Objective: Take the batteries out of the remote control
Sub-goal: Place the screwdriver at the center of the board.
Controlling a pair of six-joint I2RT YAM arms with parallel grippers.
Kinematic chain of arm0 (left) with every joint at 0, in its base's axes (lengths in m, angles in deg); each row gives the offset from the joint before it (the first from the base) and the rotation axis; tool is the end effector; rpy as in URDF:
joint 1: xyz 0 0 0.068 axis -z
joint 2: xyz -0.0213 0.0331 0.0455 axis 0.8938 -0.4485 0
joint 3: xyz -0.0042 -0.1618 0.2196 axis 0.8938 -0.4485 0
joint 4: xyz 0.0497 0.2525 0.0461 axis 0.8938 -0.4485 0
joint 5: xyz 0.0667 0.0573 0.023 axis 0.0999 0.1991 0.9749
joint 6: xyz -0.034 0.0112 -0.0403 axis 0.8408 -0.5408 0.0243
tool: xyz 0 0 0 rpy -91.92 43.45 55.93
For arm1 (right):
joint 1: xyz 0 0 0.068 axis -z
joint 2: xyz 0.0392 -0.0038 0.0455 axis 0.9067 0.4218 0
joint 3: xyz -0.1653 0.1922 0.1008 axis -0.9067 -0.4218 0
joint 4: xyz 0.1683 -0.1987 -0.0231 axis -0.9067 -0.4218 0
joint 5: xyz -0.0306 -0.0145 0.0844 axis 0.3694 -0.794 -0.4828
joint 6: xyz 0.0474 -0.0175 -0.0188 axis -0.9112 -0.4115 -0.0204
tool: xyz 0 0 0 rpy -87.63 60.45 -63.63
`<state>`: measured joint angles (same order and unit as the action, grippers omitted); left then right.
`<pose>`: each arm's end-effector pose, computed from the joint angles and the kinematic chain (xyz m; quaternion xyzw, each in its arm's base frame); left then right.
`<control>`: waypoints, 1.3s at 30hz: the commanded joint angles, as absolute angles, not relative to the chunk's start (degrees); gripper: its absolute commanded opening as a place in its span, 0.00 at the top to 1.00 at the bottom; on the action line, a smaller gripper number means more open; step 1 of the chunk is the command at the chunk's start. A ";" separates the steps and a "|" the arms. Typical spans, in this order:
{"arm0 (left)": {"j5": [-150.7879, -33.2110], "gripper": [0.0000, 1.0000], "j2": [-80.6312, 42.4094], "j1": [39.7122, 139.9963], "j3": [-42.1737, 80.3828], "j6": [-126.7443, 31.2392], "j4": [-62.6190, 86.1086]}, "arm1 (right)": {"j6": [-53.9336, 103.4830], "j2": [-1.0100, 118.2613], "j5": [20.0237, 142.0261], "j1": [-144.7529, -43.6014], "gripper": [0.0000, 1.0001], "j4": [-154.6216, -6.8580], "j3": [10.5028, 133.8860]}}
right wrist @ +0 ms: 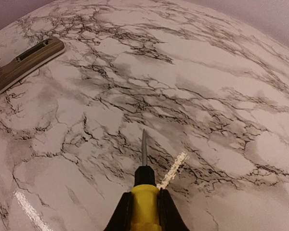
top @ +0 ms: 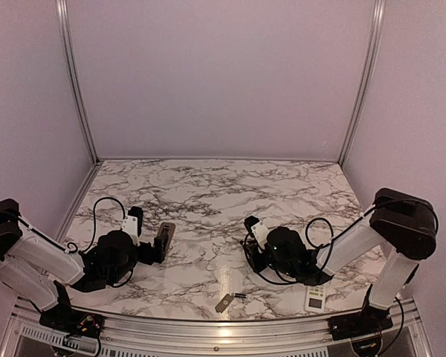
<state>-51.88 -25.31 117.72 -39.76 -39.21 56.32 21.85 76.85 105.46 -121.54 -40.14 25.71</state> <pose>0.1462 -0.1717 0.1309 0.0868 0.8056 -0.1463 0.5676 0.1718 0.2409 0.1097 -0.2732 0.8159 0.1637 0.4825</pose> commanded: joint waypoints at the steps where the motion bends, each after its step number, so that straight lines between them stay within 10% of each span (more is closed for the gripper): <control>1: -52.70 0.02 -24.55 117.56 -40.58 -40.33 58.22 | 22.58 79.02 106.78 -120.96 1.00 -40.24 26.81; 39: -51.86 0.01 -28.30 117.52 -38.02 -46.07 62.94 | 19.86 73.49 109.24 -121.12 0.58 -55.25 30.02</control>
